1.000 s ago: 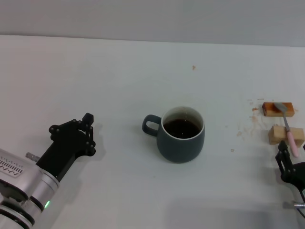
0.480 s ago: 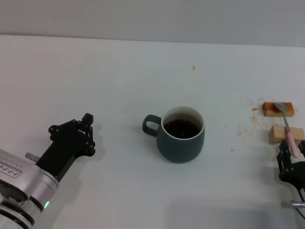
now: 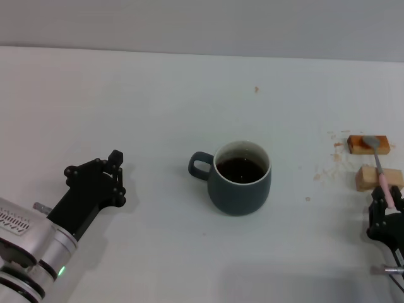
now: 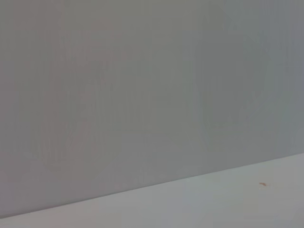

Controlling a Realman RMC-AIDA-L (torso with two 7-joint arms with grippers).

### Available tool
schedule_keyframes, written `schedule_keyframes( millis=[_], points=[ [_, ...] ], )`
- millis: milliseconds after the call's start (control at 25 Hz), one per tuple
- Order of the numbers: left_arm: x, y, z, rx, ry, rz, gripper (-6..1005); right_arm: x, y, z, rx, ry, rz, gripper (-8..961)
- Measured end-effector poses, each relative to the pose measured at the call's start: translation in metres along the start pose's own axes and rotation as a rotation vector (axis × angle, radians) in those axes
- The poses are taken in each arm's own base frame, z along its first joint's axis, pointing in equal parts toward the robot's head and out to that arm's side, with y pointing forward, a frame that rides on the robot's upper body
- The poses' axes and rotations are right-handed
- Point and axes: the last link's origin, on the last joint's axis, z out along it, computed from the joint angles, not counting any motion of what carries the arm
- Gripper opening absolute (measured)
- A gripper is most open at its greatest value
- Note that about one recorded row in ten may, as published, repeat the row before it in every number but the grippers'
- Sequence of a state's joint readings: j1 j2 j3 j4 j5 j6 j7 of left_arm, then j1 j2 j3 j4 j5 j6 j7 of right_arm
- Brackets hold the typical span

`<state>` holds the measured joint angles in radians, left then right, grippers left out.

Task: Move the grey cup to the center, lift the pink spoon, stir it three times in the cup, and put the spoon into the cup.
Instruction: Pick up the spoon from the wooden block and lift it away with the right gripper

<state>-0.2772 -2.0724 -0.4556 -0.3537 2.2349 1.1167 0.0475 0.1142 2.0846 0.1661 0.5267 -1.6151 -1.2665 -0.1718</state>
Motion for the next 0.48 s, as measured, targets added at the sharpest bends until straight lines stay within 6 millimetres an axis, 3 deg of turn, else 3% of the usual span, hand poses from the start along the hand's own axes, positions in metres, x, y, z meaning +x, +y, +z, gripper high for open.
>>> schedule_keyframes(
  millis=[280,480],
  points=[
    [0.0,-0.0006,-0.0006,0.002,0.002,0.001,-2,0.0003,-0.0001,0.0007,-0.003,0.003,-0.004,39],
    [0.0003,-0.0003,-0.0003,0.001,0.003,0.001,-2,-0.0012,0.0005,-0.0013,-0.001,-0.011,-0.008,32]
  ],
)
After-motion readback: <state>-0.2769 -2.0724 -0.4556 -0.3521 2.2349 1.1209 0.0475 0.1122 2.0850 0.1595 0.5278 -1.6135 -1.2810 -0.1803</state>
